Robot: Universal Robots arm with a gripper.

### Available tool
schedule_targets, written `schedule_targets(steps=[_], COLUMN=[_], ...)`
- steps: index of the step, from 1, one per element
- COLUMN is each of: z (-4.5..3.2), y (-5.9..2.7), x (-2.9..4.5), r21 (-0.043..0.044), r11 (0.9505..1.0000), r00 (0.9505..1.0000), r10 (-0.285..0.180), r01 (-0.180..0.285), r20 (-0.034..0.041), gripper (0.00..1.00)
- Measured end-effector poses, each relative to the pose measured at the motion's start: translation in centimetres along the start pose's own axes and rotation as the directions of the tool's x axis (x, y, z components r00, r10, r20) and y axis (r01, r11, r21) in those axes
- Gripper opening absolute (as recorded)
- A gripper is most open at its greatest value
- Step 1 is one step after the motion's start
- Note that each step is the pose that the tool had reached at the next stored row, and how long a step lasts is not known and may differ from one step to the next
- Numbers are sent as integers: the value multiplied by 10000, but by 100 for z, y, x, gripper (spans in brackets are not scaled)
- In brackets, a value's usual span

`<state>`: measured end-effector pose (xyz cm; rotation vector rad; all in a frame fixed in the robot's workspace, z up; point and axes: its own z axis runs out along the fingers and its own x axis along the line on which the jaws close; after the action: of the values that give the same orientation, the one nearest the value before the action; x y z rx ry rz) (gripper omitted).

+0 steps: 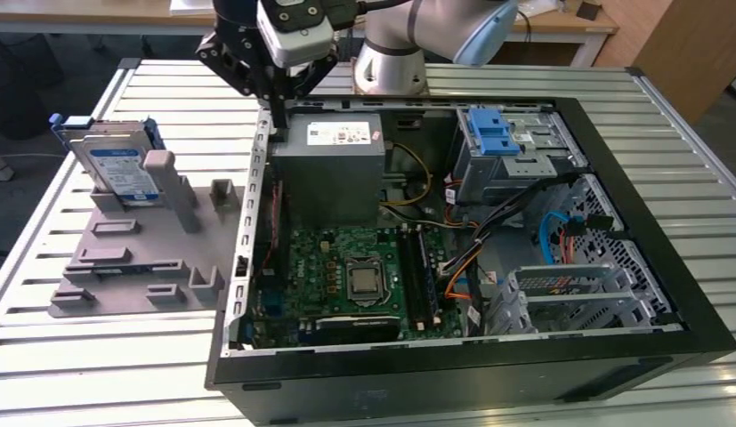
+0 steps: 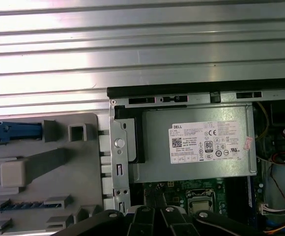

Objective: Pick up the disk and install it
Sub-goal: 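Reach for the disk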

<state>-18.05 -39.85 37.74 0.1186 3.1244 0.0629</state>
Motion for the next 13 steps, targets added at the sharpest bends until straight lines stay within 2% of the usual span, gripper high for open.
schedule_targets(steps=[5, 13], z=[5, 10], y=[5, 24], x=[72, 226], r21=[-2, 0], r11=[10000, 10000], r00=[10000, 10000], r10=[1, 2], r01=[-1, -2], r20=[1, -13], gripper=[11, 11])
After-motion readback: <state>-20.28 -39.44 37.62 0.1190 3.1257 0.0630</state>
